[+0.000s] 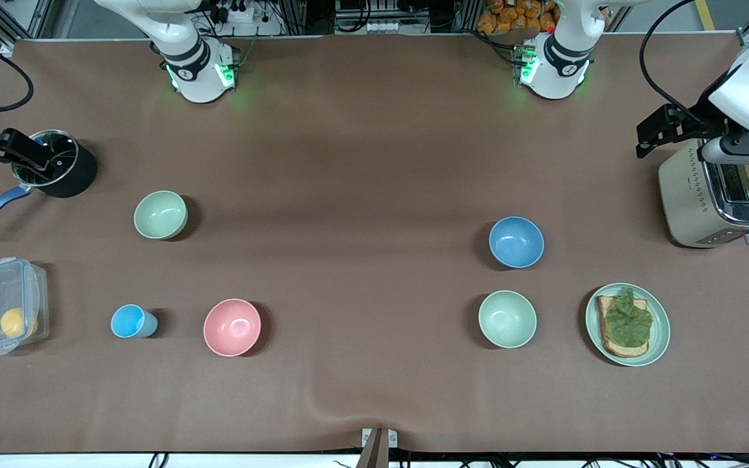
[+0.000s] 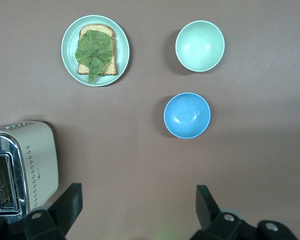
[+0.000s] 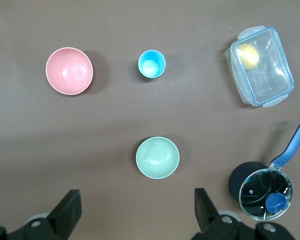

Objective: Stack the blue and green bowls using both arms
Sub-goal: 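Reach the green bowl with the right gripper, the blue bowl with the left gripper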

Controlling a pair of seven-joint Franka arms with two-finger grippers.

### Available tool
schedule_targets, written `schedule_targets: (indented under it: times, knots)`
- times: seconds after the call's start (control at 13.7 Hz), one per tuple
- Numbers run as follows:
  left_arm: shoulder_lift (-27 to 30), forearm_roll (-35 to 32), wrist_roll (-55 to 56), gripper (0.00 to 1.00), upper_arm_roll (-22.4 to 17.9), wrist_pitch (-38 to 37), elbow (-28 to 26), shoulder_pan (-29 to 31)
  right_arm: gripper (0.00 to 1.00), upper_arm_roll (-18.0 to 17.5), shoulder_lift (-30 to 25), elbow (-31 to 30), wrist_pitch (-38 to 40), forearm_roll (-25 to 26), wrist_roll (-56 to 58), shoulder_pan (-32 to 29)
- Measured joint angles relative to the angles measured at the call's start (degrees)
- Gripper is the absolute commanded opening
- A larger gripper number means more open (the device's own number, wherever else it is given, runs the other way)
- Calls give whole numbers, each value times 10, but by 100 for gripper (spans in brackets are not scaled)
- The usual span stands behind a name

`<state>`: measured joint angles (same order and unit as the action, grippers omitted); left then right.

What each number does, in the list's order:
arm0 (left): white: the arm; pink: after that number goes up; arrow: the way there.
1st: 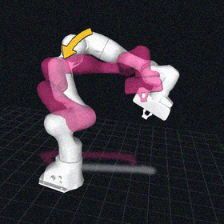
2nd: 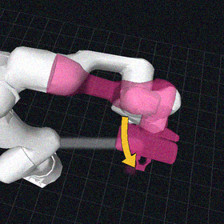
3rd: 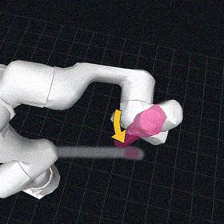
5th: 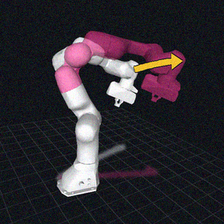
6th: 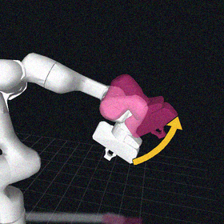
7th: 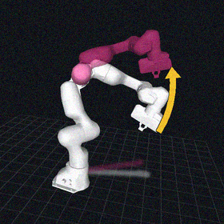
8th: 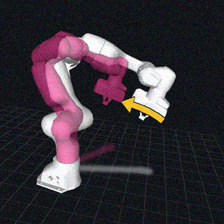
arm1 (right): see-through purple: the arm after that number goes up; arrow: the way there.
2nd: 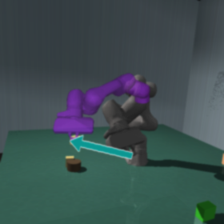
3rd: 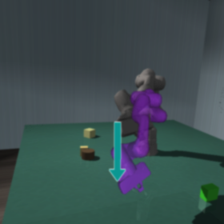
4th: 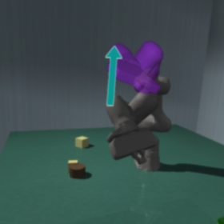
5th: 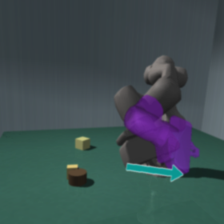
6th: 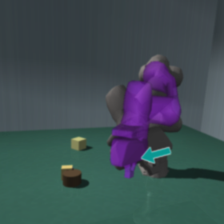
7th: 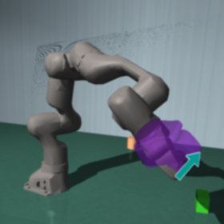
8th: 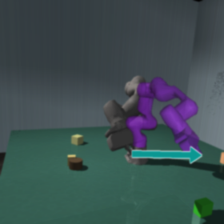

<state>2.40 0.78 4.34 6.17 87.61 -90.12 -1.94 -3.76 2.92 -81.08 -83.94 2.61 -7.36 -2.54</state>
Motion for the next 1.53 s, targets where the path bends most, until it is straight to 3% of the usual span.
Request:
schedule_targets:
  times: [0.44, 0.73, 1.09, 1.53]
  knots:
    - [-1, 0, 0, 100, 0, 0, 0, 0, 100, 1, 1, -6, -1, 0, 0, 0]
    - [-6, 0, 0, 100, 0, 0, -1, 0, 100, 4, 3, -57, -5, -17, 4, -22]
    - [-61, 8, 0, 100, -18, 19, -2, 11, 100, 4, 0, -177, -87, -24, 12, -30]
    - [-206, 14, 1, 100, -7, 92, -9, -3, 100, 5, -25, -368, -228, -24, 12, -30]
